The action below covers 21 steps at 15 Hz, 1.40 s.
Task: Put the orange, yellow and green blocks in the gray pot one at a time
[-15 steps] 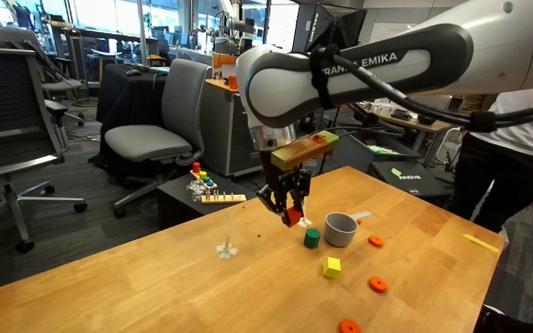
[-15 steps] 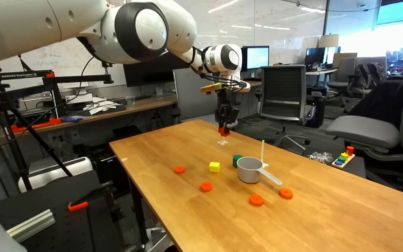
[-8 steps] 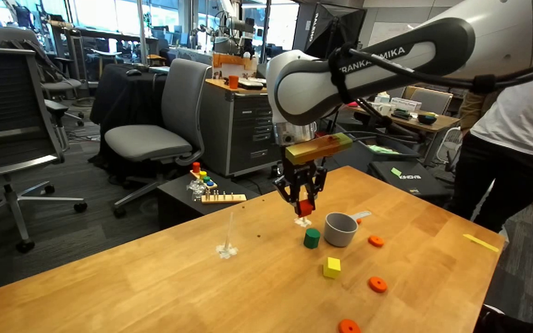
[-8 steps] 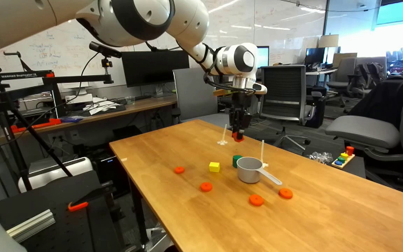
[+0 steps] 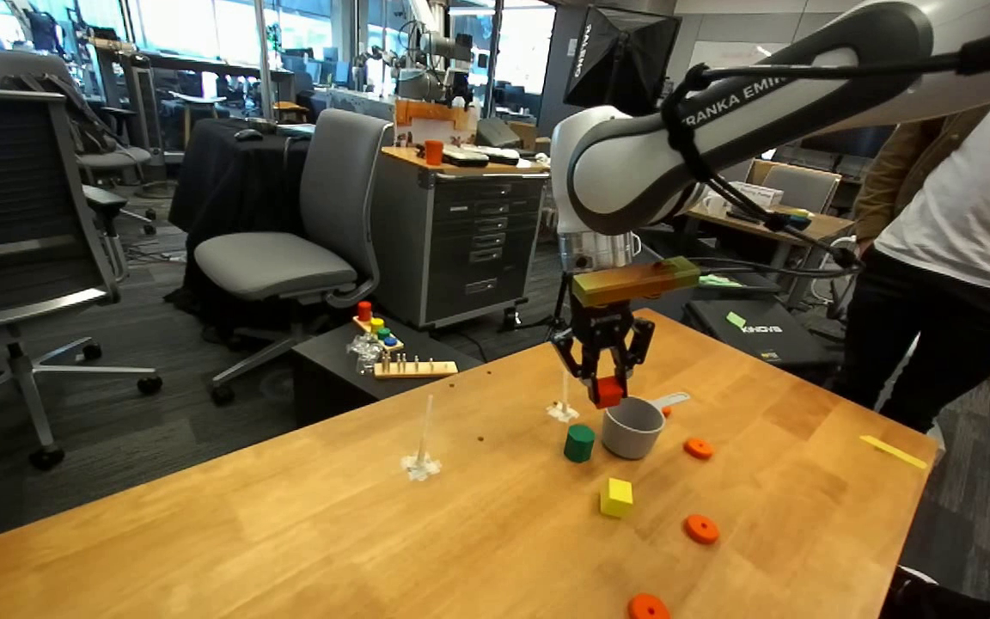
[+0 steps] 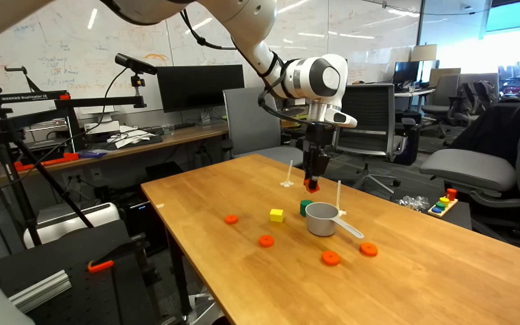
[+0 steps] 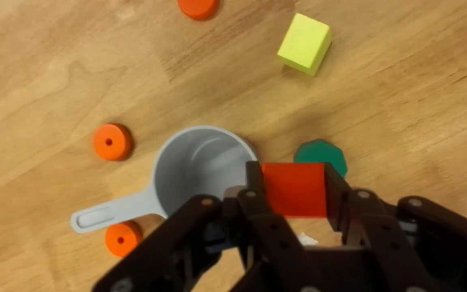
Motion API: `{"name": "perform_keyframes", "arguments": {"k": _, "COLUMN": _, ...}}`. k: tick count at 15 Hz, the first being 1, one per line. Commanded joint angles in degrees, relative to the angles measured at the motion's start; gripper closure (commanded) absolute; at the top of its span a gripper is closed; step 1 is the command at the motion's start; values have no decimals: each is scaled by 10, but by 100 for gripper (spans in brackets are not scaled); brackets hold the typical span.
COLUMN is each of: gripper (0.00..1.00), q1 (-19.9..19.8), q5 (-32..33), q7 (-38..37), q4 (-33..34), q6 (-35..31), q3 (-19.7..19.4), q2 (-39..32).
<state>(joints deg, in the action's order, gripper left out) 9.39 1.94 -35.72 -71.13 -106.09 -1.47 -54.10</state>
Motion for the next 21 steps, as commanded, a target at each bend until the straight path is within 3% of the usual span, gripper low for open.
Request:
{"name": "perform_keyframes", "arguments": {"k": 1, "gripper": 81, "q1": 3, "q5": -17, "q7": -26, "q4": -134, "q6": -27, "q3": -13, "q2": 87}}
{"name": "perform_keyframes", "arguments": {"k": 8, "gripper": 81, "q1": -14, "q5": -25, "q7": -11, "q4": -312, "q6": -122, "q3": -22, "q2": 202}}
{"name": "perform_keyframes", "arguments": {"k": 12, "gripper": 82, "q1": -31, "q5": -26, "q7": -4, "q4": -350, "q6": -149, "q3": -26, "q2": 241}}
{"name": "perform_keyframes", "arguments": {"k": 16, "gripper": 82, "q1": -37, "q5": -32, "q7": 2, "q4": -341, "q6": -178, "q3": -17, "q2": 238}}
{"name": "perform_keyframes", "arguments": {"k": 21, "gripper": 82, "q1": -17, "q5": -54, "q7": 11, "q4": -230, "q6": -164, "q3": 14, "q2": 154}}
